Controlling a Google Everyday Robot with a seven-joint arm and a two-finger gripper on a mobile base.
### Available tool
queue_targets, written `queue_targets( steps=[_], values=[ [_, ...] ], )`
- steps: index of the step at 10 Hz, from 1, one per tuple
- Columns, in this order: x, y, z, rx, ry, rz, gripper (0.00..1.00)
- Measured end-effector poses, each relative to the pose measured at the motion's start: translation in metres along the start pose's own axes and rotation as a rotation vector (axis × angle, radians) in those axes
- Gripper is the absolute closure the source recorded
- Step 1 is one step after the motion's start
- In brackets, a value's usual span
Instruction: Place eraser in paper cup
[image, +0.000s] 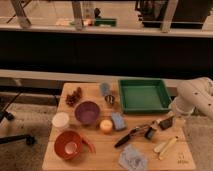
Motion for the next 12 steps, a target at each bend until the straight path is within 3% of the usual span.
queue_targets(
  steps=[6, 12],
  values=[
    [0.004, 0.012, 0.018, -0.045, -0.013, -0.044, 0.20],
    [0.007, 0.016, 0.033, -0.067, -0.045, -0.088, 0.20]
  ],
)
